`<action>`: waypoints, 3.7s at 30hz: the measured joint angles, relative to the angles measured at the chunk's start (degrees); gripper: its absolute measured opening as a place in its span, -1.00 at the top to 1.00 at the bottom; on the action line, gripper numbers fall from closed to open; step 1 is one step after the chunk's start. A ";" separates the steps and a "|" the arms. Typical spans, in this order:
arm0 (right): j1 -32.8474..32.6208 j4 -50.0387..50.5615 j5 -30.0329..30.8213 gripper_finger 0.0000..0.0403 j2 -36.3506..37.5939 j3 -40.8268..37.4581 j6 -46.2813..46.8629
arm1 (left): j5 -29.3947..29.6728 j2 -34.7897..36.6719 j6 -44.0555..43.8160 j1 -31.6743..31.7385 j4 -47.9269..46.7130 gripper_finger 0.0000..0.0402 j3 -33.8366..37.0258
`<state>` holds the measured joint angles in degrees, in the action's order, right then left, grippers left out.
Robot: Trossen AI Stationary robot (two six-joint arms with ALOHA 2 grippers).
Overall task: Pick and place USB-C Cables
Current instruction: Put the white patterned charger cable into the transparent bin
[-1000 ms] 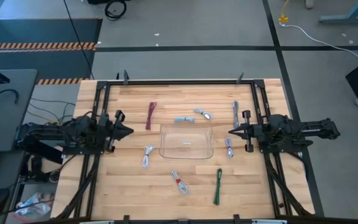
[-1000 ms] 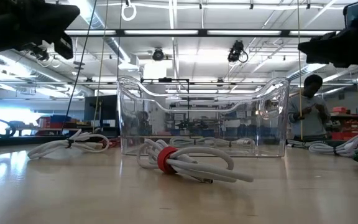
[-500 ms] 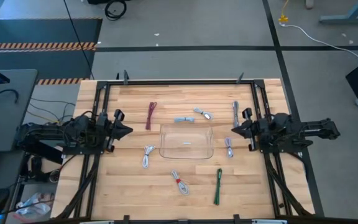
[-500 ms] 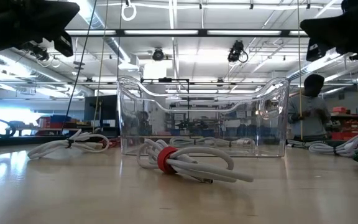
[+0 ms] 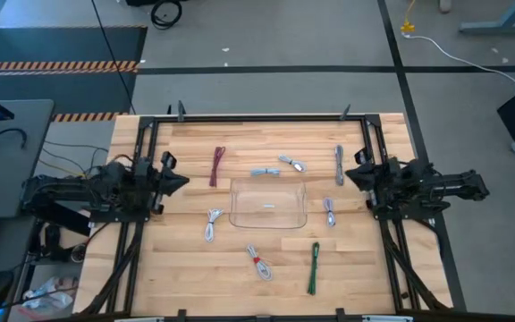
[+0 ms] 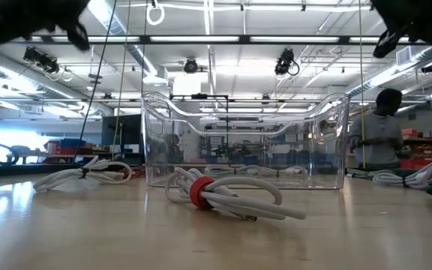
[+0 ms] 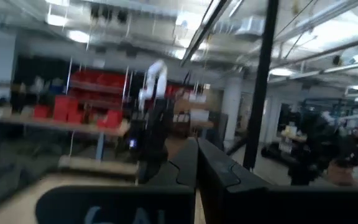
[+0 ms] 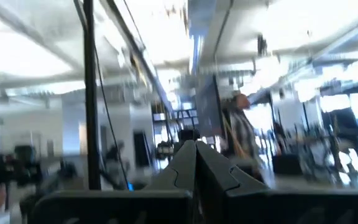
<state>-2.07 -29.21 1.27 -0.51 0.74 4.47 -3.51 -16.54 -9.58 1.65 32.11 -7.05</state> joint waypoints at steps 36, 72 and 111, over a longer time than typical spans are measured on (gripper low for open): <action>-0.04 44.37 1.81 0.95 -28.09 64.21 -8.67 | 7.13 -35.97 11.45 0.04 -60.63 0.90 -70.68; 2.49 116.19 18.45 0.32 -48.92 70.22 37.24 | 8.92 -35.97 9.82 0.04 -61.57 0.90 -70.68; 38.12 82.03 0.58 0.04 -67.87 42.44 31.55 | 8.86 -35.97 11.94 0.04 -65.36 0.90 -70.68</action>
<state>36.05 52.82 1.85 -68.38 43.18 36.02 5.35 -52.51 2.36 1.69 -33.26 -77.73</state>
